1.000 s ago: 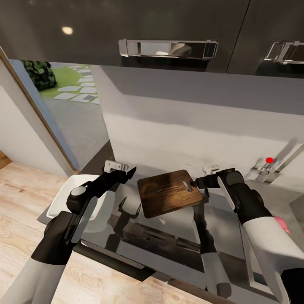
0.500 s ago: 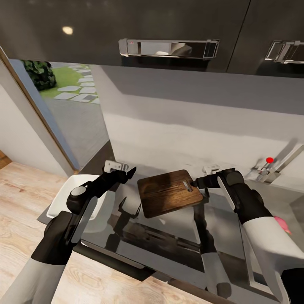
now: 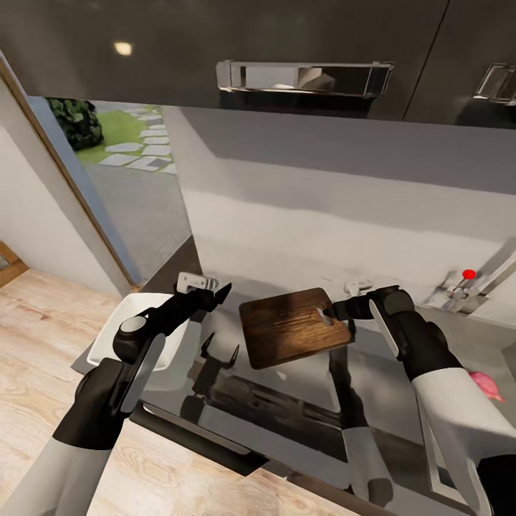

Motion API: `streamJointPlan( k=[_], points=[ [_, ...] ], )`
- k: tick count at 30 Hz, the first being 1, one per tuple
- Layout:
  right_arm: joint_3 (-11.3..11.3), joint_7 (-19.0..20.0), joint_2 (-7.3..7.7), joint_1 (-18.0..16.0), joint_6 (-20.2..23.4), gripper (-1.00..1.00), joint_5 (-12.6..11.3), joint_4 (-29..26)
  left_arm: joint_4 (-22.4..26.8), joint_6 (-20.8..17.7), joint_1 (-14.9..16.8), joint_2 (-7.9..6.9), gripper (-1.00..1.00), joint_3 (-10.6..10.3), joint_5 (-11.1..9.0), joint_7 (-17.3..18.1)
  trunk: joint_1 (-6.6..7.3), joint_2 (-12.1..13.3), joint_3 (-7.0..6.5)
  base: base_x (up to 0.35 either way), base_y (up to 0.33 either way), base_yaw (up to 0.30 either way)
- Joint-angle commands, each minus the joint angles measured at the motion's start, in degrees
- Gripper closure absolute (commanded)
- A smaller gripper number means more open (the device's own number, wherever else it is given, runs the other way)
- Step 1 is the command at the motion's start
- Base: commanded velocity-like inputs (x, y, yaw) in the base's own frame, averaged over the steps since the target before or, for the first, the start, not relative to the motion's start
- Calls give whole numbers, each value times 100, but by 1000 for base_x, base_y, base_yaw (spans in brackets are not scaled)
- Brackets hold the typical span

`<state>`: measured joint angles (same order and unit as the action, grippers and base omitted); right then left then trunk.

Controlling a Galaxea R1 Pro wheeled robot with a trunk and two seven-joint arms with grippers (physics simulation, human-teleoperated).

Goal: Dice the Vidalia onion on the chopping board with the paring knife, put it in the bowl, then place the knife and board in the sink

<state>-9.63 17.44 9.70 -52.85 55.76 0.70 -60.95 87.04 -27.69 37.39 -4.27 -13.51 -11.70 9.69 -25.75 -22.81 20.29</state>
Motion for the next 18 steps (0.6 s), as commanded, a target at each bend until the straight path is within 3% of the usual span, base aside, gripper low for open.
streamJointPlan(
  k=[1, 18],
  points=[
    [-13, 12, 5, -6, 23, -100, 9, -5, 6, -35, 5, -3, -100, -3, -34, -3, -3, -11, 12, 0, 0, 34],
    [-13, 9, 5, -6, 23, -100, 11, -5, 6, -35, 5, -3, -100, -3, -34, -3, -3, -11, 69, 0, 0, 46]
  ],
)
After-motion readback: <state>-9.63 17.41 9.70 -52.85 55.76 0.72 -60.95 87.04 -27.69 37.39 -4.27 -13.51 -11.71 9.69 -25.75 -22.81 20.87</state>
